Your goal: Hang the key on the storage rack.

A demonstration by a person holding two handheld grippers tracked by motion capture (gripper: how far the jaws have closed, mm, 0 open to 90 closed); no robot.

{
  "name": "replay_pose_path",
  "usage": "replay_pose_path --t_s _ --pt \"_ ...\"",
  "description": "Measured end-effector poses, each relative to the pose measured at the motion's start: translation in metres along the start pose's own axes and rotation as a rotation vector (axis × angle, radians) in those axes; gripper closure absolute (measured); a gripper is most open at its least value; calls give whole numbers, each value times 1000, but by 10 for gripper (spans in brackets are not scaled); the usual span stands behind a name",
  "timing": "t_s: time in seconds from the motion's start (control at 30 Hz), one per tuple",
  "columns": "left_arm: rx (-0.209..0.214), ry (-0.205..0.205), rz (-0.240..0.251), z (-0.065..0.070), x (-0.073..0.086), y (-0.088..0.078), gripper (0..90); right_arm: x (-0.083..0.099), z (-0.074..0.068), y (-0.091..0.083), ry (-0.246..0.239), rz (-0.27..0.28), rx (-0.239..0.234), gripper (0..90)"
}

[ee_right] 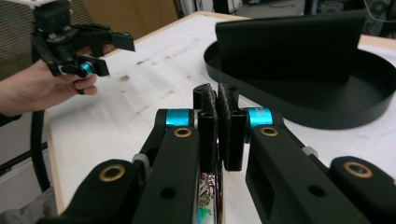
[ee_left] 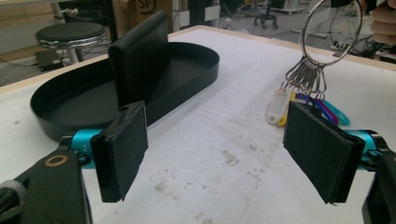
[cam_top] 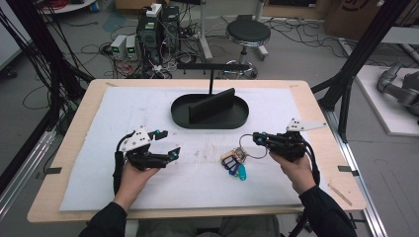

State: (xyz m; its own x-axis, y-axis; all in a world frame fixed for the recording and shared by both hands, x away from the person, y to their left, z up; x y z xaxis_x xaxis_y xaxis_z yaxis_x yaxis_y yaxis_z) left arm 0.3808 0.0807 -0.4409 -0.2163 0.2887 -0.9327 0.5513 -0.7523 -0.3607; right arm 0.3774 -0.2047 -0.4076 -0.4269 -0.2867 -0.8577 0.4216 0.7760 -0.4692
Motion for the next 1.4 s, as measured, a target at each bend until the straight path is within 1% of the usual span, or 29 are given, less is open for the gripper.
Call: replay_pose_path --t_s 0.23,0.53,0.67,0.73,0.9,1.03,1.2,1.4 --pt "54 23 27 13 -18 9 222 -13 -8 -5 -39 14 -29 874" --pt "131 62 43 31 -36 20 234 -25 -14 -6 -66 26 -54 874" --pt "178 64 63 40 -46 25 252 -29 -18 -6 -79 29 -74 875" --pt "203 77 72 46 -51 27 266 -32 -21 -5 -91 30 -84 875" --pt "266 92 86 62 -64 35 300 -38 -30 -3 -119 30 -121 875" --pt "290 110 66 71 -68 43 324 -40 -37 0 -138 26 -141 875" --pt "310 119 62 81 -73 51 329 -42 -44 1 -153 26 -165 875" --pt "337 130 61 89 -76 58 390 -41 -51 3 -163 20 -194 875"
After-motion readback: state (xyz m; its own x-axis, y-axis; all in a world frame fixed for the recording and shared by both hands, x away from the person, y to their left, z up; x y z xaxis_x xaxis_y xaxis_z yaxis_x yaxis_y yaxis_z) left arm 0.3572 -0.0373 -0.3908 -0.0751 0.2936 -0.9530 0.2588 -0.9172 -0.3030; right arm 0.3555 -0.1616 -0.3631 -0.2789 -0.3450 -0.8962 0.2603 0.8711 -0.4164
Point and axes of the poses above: each handheld gripper's, and its own axes: y roughly forward along the jaws, x roughly out of its underside, z roughly to its right, the point moved 10 cm from there along y, roughly forward along the jaws, and after that the axes turned 7 degrees about -z, right-handed, at the moved point
